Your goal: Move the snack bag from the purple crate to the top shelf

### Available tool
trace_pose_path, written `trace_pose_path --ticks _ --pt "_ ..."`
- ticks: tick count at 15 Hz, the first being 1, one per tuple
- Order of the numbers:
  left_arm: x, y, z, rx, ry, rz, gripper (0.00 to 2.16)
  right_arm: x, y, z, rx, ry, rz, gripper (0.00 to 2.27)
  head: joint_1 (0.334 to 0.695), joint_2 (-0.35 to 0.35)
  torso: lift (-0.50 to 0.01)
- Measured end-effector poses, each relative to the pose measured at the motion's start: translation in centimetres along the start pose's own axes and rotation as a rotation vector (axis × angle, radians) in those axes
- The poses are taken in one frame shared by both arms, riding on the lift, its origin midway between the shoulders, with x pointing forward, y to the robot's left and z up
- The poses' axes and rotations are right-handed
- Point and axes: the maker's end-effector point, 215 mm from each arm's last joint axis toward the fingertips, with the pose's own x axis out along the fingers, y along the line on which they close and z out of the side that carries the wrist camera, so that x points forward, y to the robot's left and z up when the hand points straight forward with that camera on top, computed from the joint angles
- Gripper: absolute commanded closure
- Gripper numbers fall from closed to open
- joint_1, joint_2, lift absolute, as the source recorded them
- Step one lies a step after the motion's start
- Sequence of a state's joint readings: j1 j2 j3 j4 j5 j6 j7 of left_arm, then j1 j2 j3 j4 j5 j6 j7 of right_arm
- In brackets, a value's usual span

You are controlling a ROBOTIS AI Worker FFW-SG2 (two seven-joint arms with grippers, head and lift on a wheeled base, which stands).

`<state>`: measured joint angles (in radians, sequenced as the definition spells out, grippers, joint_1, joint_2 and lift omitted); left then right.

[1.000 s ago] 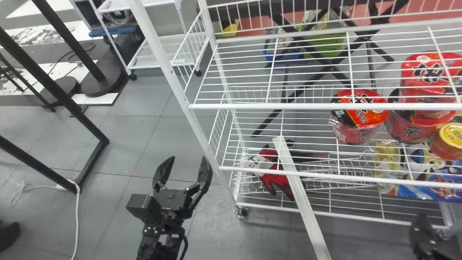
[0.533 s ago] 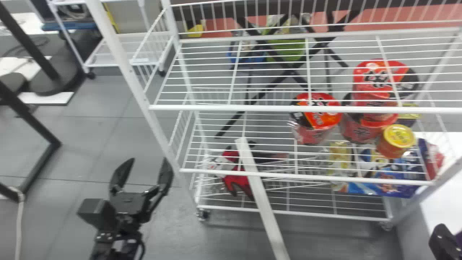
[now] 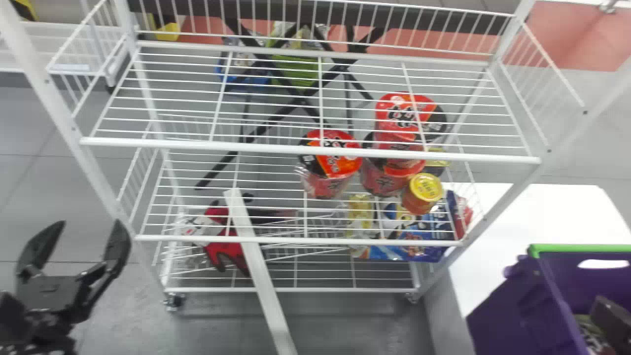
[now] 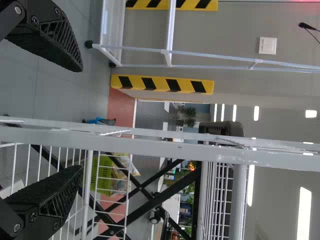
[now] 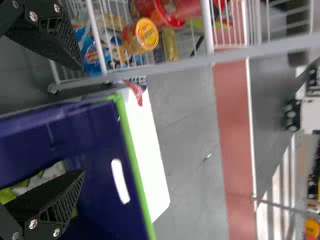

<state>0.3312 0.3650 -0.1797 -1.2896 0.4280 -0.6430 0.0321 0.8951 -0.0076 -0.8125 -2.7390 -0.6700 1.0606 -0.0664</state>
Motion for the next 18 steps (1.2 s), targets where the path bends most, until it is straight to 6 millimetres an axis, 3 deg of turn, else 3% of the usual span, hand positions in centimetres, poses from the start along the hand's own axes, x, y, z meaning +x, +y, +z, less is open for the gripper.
trace_pose_path --ticks 4,6,11,13,18 --pt "0.0 -0.8 -0.3 -0.003 0.004 -0.009 0.13 -1.3 -7.9 -5.4 0.134 0.210 -0.108 0.12 0.695 -0.334 -0.453" --pt "0.0 -1.2 -0.5 -0.003 0.006 -0.018 0.13 -2.0 -11.0 -7.4 0.236 0.266 -0.147 0.12 0.695 -0.350 -0.453" --pt "0.2 -1.7 -0.5 0.004 0.005 -0.041 0.13 -3.7 -20.1 -8.7 0.521 0.207 -0.299 0.15 0.695 -0.350 -0.453" --pt "0.2 -2.3 -0.3 0.004 0.000 -0.057 0.13 -3.6 -21.6 -11.2 0.615 0.229 -0.318 0.15 0.695 -0.350 -0.453" --pt "0.2 -3.1 -0.5 0.005 0.005 -0.075 0.13 -1.8 -21.3 -17.7 0.702 0.370 -0.339 0.15 0.695 -0.350 -0.453"
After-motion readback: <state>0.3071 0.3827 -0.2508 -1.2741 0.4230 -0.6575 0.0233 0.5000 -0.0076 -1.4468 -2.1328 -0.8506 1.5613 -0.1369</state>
